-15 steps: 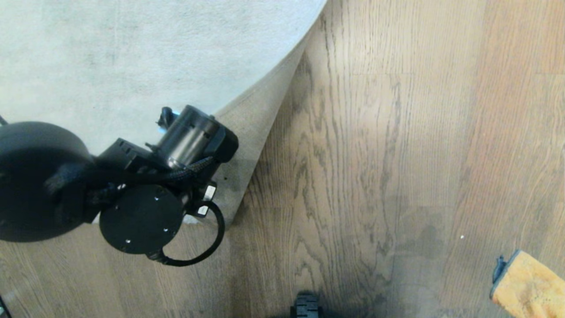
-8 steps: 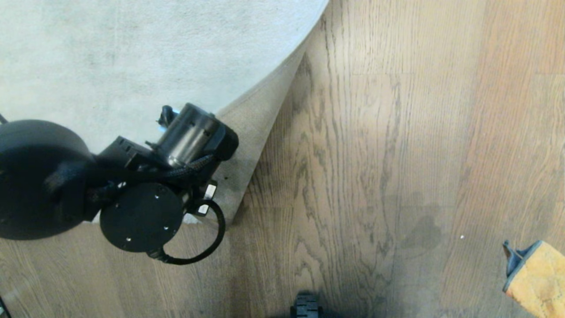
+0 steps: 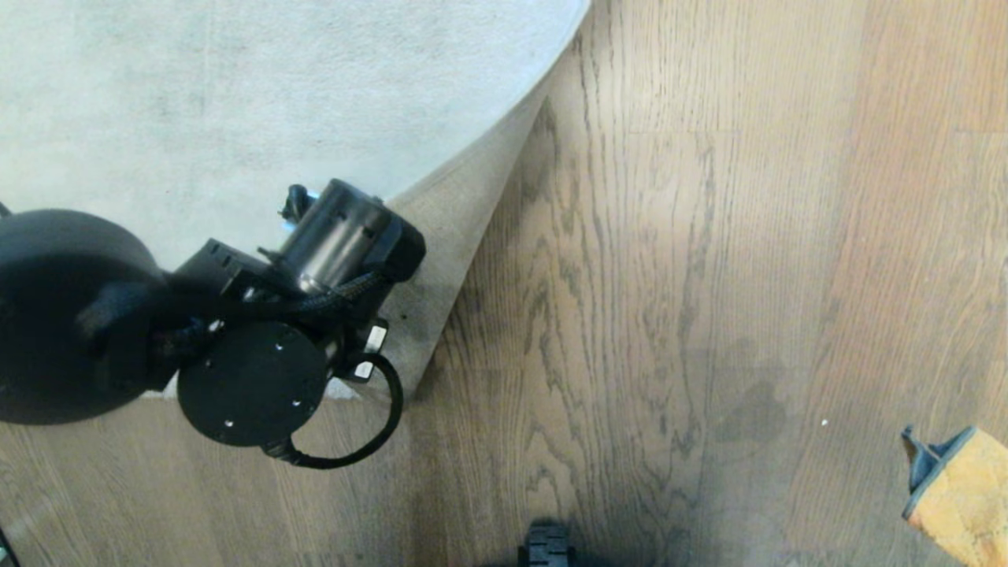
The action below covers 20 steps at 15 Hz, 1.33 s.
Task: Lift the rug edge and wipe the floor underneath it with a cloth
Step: Lay down the carpet
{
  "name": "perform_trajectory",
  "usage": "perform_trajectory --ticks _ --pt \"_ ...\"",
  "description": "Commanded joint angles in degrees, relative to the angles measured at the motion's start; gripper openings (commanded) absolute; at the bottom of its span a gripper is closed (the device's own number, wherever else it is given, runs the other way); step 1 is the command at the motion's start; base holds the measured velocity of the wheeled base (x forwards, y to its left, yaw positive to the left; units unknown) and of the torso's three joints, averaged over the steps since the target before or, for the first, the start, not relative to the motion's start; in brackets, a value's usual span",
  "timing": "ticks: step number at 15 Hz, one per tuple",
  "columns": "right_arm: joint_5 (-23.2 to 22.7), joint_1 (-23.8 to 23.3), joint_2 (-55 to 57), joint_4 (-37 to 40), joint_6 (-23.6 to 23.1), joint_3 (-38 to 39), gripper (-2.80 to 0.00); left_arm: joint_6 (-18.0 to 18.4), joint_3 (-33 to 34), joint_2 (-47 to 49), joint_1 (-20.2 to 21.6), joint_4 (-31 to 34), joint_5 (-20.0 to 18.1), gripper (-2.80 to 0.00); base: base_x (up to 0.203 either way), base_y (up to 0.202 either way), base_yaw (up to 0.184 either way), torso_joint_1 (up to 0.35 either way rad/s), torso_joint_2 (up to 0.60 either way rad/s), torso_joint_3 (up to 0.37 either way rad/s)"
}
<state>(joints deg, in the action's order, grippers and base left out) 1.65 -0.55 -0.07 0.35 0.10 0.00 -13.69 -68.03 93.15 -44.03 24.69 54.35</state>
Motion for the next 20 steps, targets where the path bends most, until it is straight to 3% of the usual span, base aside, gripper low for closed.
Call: perform_trajectory --ticks 1,10,20 --pt "0.0 -0.1 0.1 0.0 0.0 0.0 -2.80 -0.1 -0.6 -1.0 -1.2 0.1 0.3 -2.80 0.000 0.000 0.000 0.000 0.00 0.000" --pt "0.0 0.0 0.1 0.0 0.0 0.0 -2.80 -1.5 -2.2 -4.2 -7.2 -0.4 0.2 -2.80 0.000 0.000 0.000 0.000 0.00 0.000" --pt "0.0 0.0 0.1 0.0 0.0 0.0 -2.80 -3.5 -1.8 -6.8 -10.0 -0.5 -0.1 -2.80 0.000 0.000 0.000 0.000 0.00 0.000"
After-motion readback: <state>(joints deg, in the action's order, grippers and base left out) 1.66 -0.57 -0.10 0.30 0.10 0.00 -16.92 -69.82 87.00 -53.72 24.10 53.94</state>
